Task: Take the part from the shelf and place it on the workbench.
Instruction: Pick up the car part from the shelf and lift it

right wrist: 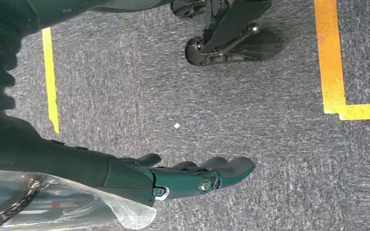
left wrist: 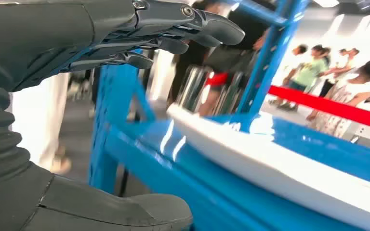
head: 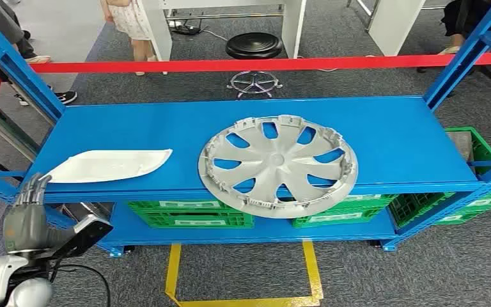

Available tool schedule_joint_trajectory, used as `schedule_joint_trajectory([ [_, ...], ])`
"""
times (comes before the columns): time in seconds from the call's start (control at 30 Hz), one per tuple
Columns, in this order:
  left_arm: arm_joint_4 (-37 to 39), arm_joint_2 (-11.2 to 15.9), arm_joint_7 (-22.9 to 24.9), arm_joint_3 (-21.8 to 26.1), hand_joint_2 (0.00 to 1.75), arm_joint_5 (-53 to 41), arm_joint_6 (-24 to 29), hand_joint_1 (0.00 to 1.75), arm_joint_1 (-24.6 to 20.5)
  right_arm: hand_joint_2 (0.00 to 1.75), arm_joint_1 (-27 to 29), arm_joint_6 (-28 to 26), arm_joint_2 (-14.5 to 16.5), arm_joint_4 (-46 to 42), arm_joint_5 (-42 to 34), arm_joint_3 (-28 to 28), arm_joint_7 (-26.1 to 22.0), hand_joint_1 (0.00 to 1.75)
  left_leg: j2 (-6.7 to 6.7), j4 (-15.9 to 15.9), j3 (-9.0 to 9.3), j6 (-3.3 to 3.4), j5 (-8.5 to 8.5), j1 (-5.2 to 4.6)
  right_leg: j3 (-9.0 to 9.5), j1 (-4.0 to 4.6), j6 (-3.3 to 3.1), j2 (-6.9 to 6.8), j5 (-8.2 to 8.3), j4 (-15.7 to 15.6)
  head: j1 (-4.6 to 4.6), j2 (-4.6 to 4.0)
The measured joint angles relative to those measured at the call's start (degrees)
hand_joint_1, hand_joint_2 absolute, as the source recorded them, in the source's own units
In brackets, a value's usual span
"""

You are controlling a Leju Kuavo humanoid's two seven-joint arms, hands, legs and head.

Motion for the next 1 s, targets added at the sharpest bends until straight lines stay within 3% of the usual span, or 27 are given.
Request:
schedule_joint_trajectory([
  [0.43,1.59,7.14,10.19,-4.67,1.75,-18.22,-9.58,0.00,-10.11,1.75,-0.65,0.25,-0.01,0.03,-1.57,4.10,0.53,0.00,0.00,0.02,0.11,-0.02,0.03,0.00,-0.01,0.00,0.00,0.01,0.02,0.01,0.00,0.00],
  [0.6,6.45,10.12,15.98,-7.46,1.75,-26.80,-18.08,0.00,-16.34,1.75,-1.19,1.07,-0.12,0.03,-1.86,6.23,2.02,0.00,0.07,0.03,0.11,-0.01,0.06,0.00,0.00,0.01,0.01,0.11,0.08,0.02,-0.01,0.00],
  [1.0,14.69,12.10,16.38,-10.67,1.75,-24.97,-22.20,0.00,-22.54,1.75,-1.58,1.83,-1.19,-0.19,-1.30,8.82,2.92,0.00,0.10,0.04,0.11,-0.01,0.07,0.00,-0.01,0.00,0.01,0.13,0.08,0.01,0.01,0.00],
])
